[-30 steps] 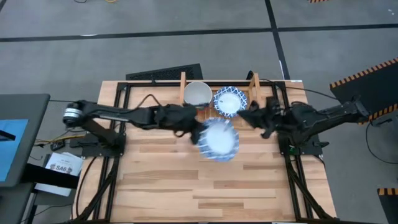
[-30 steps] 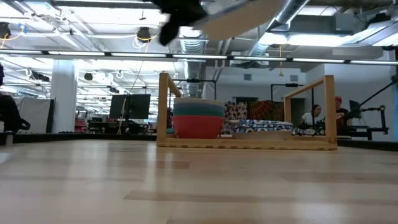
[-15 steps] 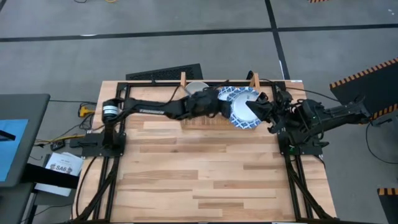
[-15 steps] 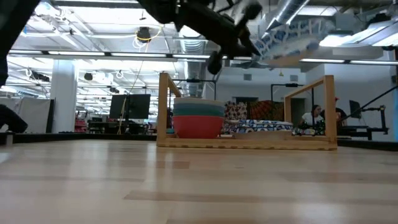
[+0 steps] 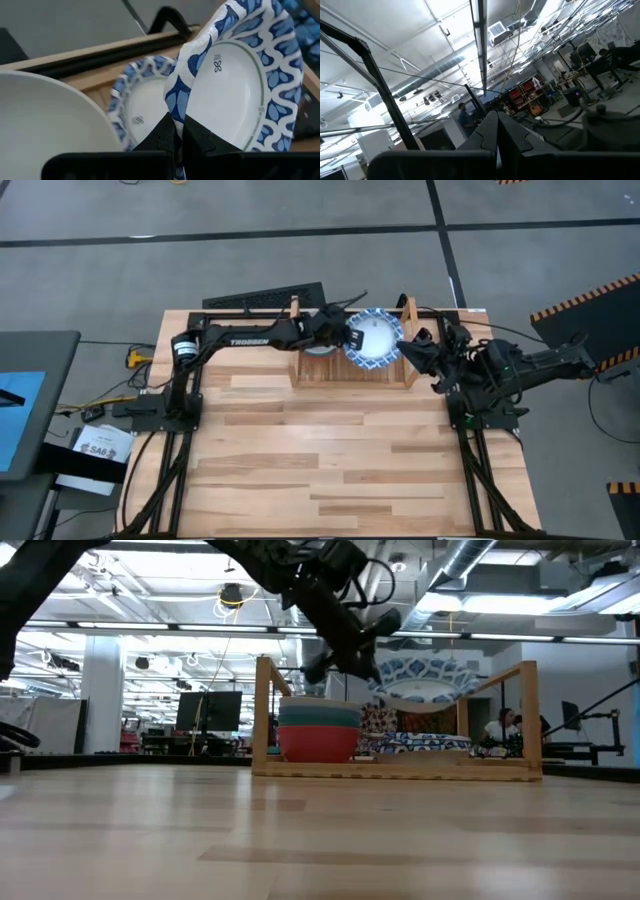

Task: Place and stack bowls onto a shelf
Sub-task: Stack the blue patterned bowl on top of the blue patterned bowl on the shelf

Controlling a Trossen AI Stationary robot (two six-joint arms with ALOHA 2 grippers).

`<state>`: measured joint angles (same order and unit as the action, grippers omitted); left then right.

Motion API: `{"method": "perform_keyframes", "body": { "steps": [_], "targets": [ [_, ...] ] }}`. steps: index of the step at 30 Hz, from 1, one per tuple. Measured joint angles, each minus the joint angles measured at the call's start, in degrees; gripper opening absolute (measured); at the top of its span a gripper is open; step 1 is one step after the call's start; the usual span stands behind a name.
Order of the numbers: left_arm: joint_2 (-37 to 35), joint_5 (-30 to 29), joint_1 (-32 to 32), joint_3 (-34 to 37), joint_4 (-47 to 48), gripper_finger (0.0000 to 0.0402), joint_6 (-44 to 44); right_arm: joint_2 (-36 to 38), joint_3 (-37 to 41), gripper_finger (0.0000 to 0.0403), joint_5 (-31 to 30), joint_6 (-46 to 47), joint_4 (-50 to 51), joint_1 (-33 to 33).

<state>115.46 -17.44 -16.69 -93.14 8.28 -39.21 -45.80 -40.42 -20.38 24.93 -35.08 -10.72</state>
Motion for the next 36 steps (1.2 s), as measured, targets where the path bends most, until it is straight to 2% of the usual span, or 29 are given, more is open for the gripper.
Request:
{"method": "perform_keyframes", "body": {
  "steps": [8, 15, 24, 29, 36],
  "targets": [
    [0.0, 0.55, -2.07, 0.0, -1.77, 0.0, -2.05, -1.15, 0.02, 0.0028, -0.66, 0.02, 0.17, 0.0],
    [0.0, -0.53, -2.05, 0.0, -5.67, 0.0011, 2.59, -1.87, 0.0, 0.003, -0.75, 0.04, 0.09, 0.0],
    [1.8, 1.13, -1.57, 0.07, -5.23, 0.0109, 4.56, -1.88, 0.0, 0.0028, -0.77, 0.07, -0.06, 0.0],
    [1.99, 2.35, -1.75, 0.04, -7.84, 0.016, -0.06, -1.88, 0.0, 0.0028, -0.75, 0.09, -0.06, 0.0],
    [0.57, 6.96, -2.71, -0.11, -11.05, 0.0185, 2.71, -1.89, 0.0, 0.003, -0.76, 0.09, -0.01, 0.0]
  ]
}}
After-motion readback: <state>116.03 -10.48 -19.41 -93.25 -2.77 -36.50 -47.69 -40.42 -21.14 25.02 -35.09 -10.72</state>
